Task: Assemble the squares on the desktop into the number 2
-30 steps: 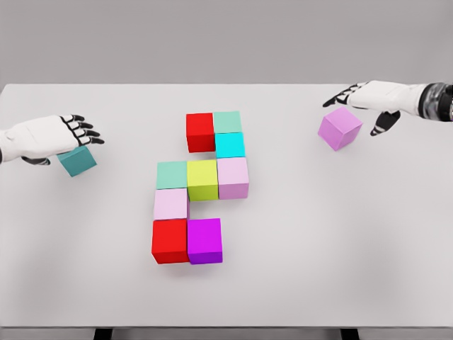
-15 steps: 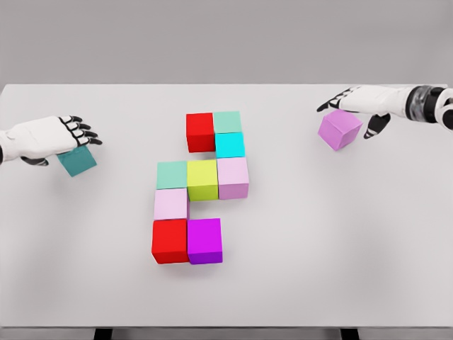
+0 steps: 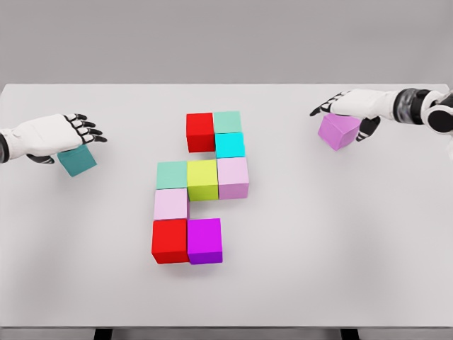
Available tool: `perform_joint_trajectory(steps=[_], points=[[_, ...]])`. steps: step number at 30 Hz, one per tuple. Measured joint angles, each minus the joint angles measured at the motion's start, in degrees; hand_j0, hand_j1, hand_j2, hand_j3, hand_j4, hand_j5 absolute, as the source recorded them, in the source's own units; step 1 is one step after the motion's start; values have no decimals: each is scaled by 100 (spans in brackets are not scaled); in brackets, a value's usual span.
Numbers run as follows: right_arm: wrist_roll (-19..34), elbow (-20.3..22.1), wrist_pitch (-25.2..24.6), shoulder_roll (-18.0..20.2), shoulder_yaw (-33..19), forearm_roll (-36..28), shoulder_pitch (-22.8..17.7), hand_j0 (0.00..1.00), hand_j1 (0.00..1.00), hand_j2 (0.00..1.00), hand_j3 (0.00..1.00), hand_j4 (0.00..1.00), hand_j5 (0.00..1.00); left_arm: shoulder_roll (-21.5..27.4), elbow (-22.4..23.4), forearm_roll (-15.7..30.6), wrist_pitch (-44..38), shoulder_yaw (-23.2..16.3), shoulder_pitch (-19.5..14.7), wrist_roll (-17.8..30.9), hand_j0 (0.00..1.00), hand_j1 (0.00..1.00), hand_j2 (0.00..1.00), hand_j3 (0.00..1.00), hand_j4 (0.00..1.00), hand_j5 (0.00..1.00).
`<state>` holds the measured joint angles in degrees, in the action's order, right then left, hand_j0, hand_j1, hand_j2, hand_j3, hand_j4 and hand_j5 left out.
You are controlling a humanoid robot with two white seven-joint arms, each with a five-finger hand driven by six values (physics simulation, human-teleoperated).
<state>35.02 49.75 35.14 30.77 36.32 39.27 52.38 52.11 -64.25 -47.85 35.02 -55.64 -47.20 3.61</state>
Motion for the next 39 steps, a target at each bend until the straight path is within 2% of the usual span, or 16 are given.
perform_joint_trajectory(steps=[4,8,10,13,17,22,25,29,37,39], points=[[0,-132,0,-69,-1,78,53,97,97,97,97,97,97,-15,0,-7,0,-21,0,1,100,100,100,100,100,100],[0,-185,0,-99,0,112,62,97,97,97,97,97,97,-19,-1,-25,0,-41,0,30,84,84,84,84,84,84],[0,-195,0,-107,3,142,70,97,97,97,97,97,97,-20,-1,-17,-1,-50,0,117,73,73,73,73,73,73],[0,-200,0,-122,3,178,79,94,94,94,94,94,94,-19,-3,37,-7,-48,-18,197,65,65,65,65,65,65],[0,-203,0,-132,6,228,70,87,87,87,87,87,87,-13,-7,70,-16,-48,-44,244,65,65,65,65,65,65],[0,-191,0,-132,65,296,70,83,83,83,83,83,83,-12,12,36,-6,-50,-88,280,65,65,65,65,65,65],[-1,-182,-1,-129,78,323,70,76,76,76,76,76,76,-17,42,26,-3,-50,-123,280,66,66,66,66,66,66],[2,-160,-3,-125,76,340,70,75,75,75,75,75,75,-24,57,25,-3,-50,-167,281,66,66,66,66,66,66],[0,-136,0,-118,76,325,149,67,67,67,67,67,67,-255,205,12,-3,-46,-343,290,66,66,66,66,66,66],[-1,-130,1,-112,72,314,149,63,63,63,63,63,63,-324,285,9,-2,-47,-387,290,66,66,66,66,66,66]])
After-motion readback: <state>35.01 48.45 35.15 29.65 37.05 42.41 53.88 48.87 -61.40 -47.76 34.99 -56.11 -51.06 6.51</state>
